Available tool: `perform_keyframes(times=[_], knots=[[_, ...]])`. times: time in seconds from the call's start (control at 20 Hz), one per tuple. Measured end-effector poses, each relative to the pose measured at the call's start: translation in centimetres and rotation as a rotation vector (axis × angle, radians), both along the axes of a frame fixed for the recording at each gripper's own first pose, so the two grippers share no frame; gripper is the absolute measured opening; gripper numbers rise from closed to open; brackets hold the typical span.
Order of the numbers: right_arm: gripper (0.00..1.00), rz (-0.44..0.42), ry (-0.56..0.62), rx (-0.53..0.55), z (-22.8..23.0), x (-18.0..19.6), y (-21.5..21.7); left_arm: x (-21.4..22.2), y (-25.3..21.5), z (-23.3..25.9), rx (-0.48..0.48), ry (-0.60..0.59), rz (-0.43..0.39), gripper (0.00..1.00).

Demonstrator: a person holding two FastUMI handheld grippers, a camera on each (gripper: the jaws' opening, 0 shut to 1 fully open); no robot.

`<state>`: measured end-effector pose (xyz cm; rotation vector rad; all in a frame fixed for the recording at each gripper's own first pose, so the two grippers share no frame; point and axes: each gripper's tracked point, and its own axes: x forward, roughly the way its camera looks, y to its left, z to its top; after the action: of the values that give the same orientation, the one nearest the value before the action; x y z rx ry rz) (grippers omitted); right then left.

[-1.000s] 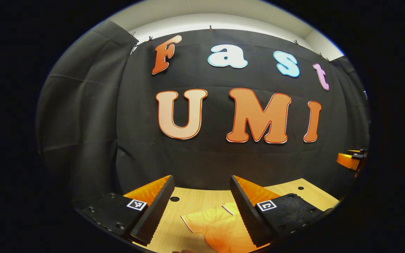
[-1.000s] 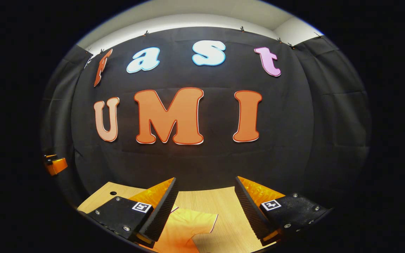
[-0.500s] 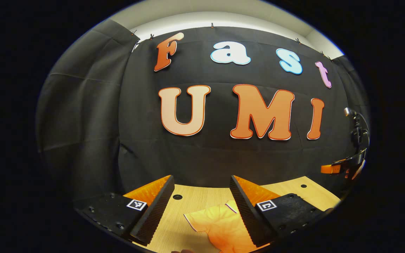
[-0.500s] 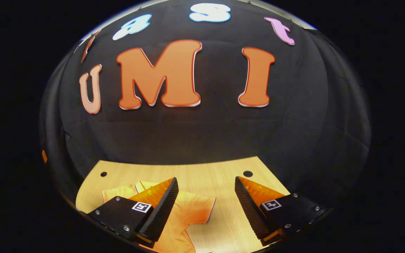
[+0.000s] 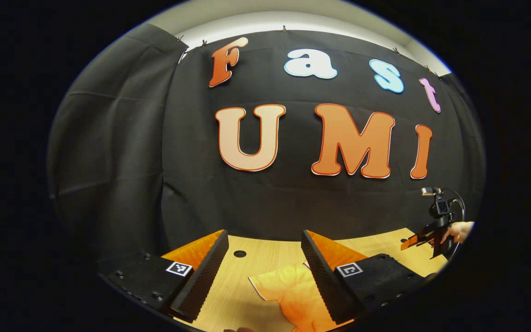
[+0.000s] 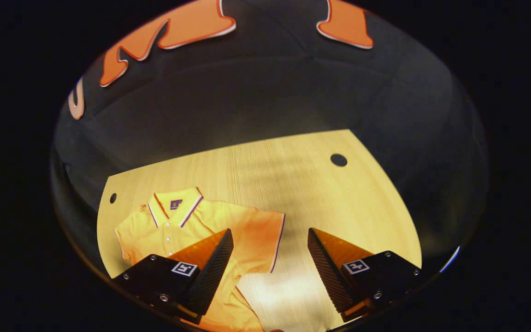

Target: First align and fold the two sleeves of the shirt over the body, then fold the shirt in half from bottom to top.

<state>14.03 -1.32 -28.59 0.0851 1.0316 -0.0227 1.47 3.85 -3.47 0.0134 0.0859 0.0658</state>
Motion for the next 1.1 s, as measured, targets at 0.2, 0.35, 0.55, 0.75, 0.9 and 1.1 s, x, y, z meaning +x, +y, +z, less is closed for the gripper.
perform_keyframes(times=[0.2, 0.35, 0.55, 0.75, 0.9, 1.1], knots=[[0.99, -0.04, 0.187, 0.002, -6.4, -0.3, -0.5, -0.1, 1.2, -0.7, 0.006, 0.018, 0.02, 0.98], [0.99, -0.078, 0.275, 0.067, -8.9, -0.5, 0.4, 0.0, 1.9, -1.4, 0.015, 0.032, 0.032, 0.97], [0.99, -0.119, 0.316, 0.053, -10.8, 0.0, 0.1, -0.1, 2.8, -2.2, 0.02, 0.056, 0.046, 0.98], [0.97, -0.12, 0.347, -0.01, -12.3, -0.5, -0.5, -0.2, 4.0, -3.1, 0.015, 0.072, 0.066, 0.98], [0.96, -0.118, 0.36, -0.039, -13.1, -0.6, -0.6, -0.3, 4.8, -3.5, 0.007, 0.083, 0.078, 0.98], [0.93, -0.15, 0.365, -0.028, -13.1, -0.2, -0.6, -0.3, 5.4, -3.8, 0.008, 0.084, 0.087, 0.98]])
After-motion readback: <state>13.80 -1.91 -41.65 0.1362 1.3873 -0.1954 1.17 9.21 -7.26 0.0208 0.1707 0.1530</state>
